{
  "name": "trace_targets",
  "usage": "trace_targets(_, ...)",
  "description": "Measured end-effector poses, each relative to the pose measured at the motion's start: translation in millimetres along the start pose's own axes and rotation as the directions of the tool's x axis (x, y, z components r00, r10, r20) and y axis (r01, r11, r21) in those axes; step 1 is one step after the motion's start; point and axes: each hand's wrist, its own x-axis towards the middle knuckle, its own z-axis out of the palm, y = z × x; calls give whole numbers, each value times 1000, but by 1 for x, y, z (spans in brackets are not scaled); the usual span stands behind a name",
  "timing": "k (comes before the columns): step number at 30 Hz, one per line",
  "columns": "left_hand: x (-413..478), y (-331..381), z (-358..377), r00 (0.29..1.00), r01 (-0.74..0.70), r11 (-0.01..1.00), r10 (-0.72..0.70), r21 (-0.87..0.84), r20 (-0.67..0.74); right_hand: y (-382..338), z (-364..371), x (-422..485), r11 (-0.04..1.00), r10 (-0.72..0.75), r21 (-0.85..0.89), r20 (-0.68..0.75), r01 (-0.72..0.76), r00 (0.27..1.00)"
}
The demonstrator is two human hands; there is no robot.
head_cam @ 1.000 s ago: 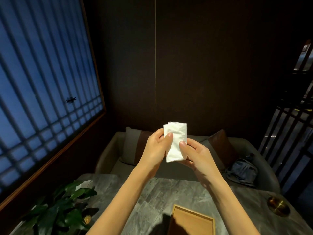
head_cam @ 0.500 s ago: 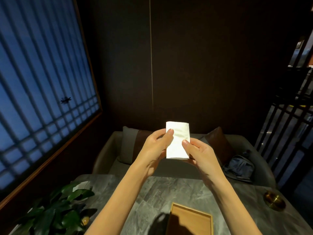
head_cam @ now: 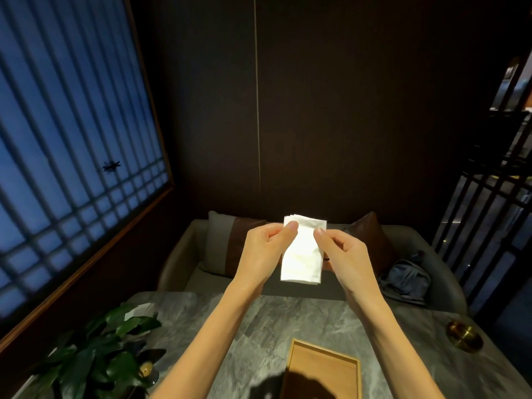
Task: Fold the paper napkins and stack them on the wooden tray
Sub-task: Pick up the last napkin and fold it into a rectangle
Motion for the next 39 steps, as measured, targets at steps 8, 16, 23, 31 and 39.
trace_targets(8, -12, -3, -10, 980, 85, 996, -81, -10, 181, -2, -7, 4, 999, 41, 37, -26, -40, 999)
trace_targets(16, -16, -9, -7, 998, -58, 994, 61, -93, 30, -5, -5, 5, 1000, 4, -8, 32, -4, 999)
trace_targets(23, -10, -16, -5, 975, -206, 977, 201, -49, -92, -5, -1, 5, 995, -66, -76, 72, 71, 995)
trace_targets(31, -10, -17, -4, 994, -57, 989, 44, -139, -97, -7, 0, 3, 997, -21, -69, 170, 33, 985)
trace_targets(39, -12, -15, -8, 946, 321, 859, -268, -399, 185, -7, -3, 2, 991, 122, -87, 248, -103, 961)
